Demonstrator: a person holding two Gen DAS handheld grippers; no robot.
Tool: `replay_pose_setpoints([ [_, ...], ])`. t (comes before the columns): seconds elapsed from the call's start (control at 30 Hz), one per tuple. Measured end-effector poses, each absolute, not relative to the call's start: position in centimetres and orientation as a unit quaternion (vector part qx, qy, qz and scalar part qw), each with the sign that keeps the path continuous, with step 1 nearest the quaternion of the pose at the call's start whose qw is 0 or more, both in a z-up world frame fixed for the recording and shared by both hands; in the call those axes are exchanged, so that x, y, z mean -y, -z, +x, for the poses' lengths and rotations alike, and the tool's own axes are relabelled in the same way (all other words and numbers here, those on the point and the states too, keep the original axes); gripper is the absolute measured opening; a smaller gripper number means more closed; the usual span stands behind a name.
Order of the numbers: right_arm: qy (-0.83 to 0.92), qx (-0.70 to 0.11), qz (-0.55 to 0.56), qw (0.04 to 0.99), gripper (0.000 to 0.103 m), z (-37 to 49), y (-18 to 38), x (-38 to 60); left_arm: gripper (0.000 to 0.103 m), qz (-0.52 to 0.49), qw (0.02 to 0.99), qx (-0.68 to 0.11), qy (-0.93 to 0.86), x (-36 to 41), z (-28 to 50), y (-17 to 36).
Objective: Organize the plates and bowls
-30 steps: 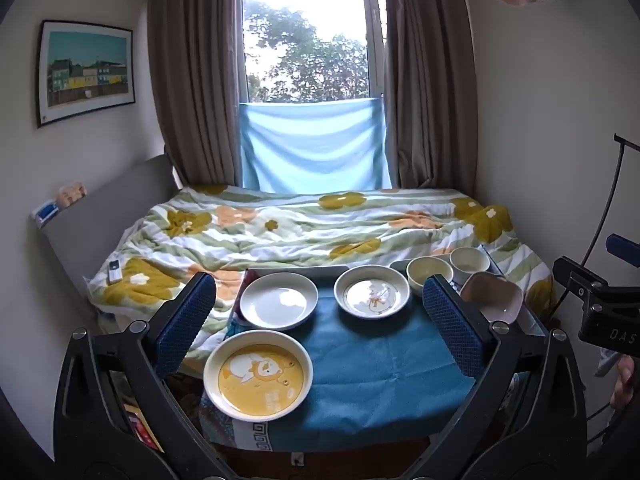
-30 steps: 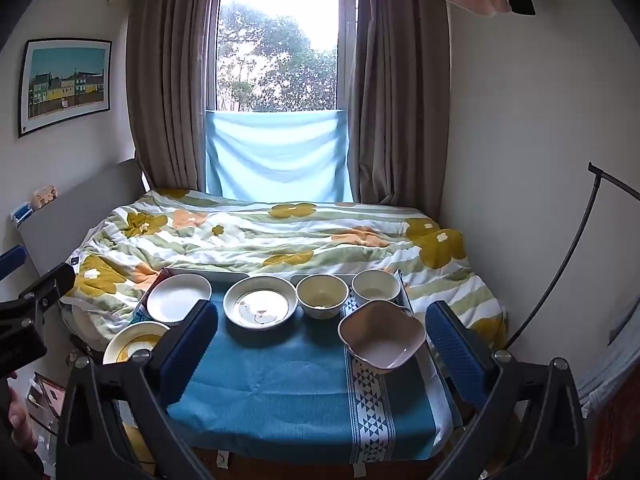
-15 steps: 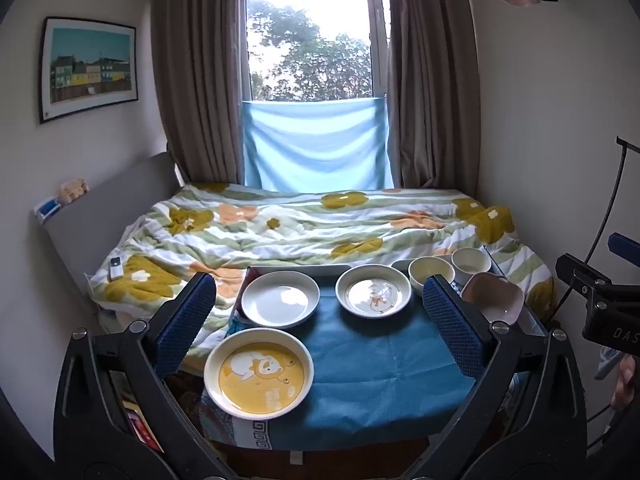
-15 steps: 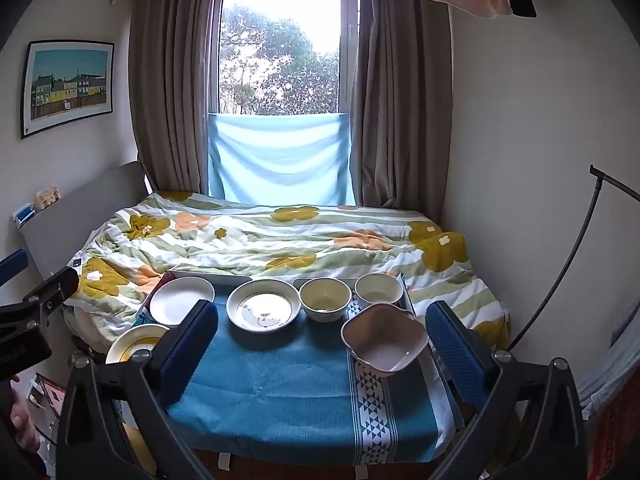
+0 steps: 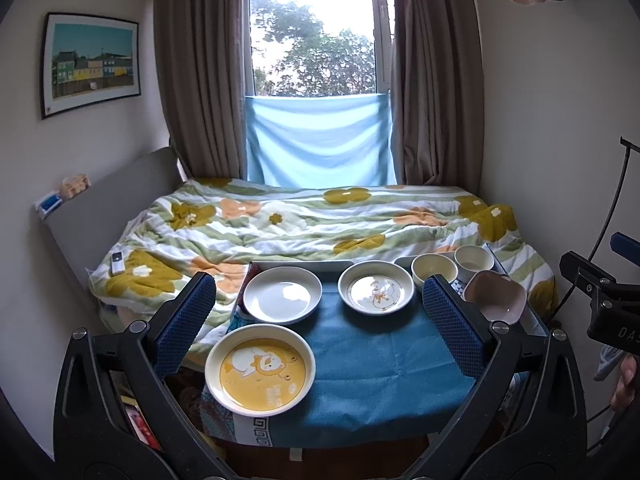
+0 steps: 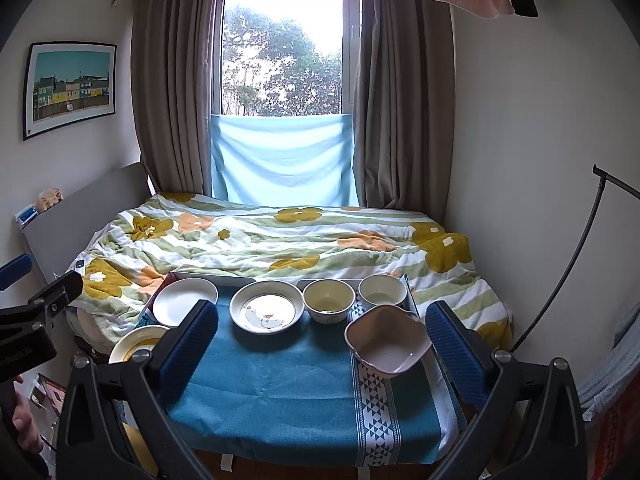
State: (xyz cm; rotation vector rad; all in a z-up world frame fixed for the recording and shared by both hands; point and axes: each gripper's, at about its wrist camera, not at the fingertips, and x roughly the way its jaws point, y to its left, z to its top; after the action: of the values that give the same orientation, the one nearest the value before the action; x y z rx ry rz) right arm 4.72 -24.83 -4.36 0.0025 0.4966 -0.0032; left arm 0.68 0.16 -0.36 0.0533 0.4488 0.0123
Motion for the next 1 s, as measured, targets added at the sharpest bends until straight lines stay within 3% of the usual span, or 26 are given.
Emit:
replay_pose_setpoints([
  [1.0,-0.005,-0.242,0.01,0.97,0.103,4.9,4.1,24.1,0.102,0.027,0.973,-0.229,-0.005,0.1,1.5,0.6],
])
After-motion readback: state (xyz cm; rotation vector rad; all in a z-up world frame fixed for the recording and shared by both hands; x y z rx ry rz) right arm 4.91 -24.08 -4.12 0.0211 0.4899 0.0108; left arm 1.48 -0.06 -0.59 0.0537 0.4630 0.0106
